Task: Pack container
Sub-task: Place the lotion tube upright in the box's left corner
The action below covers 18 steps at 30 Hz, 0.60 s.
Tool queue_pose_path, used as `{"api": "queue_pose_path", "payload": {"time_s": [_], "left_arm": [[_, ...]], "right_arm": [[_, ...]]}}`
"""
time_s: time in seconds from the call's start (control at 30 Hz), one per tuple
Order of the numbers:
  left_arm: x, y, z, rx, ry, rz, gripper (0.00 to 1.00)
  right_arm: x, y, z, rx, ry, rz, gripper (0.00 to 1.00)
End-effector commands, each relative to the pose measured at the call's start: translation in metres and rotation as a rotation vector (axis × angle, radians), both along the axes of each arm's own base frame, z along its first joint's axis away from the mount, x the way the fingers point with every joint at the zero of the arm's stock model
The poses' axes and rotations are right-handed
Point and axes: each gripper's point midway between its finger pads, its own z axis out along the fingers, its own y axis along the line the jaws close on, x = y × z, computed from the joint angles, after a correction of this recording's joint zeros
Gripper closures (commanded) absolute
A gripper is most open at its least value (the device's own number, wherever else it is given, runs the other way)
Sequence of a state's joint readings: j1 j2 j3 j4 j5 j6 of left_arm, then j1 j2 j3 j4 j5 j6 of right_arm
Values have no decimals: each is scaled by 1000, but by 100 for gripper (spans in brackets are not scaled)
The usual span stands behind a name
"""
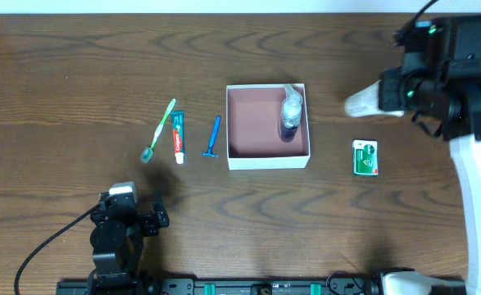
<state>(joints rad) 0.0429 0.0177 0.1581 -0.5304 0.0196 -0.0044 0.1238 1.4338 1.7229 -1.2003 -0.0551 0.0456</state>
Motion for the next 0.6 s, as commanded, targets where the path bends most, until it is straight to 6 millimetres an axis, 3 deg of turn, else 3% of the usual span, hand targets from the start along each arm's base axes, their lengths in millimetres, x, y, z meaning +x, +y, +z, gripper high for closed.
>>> {"api": "queue_pose_path", "payload": {"time_s": [0.0,0.1,0.27,0.4,0.57], "left_arm": [[0,-1,-7,-14,14,4,2],[0,-1,-7,-14,14,4,2],[0,-1,-7,-14,14,4,2],[0,-1,-7,-14,14,4,2],[0,-1,-7,-14,14,4,2]], "right_arm": [[-26,37,60,95,-151,63,99],[-42,68,77,141,-191,154,99],[-47,116,72,187,-169,256,99],[-29,157,48,183,-122,316,99],[15,190,-4,126,-57,312,98]]}}
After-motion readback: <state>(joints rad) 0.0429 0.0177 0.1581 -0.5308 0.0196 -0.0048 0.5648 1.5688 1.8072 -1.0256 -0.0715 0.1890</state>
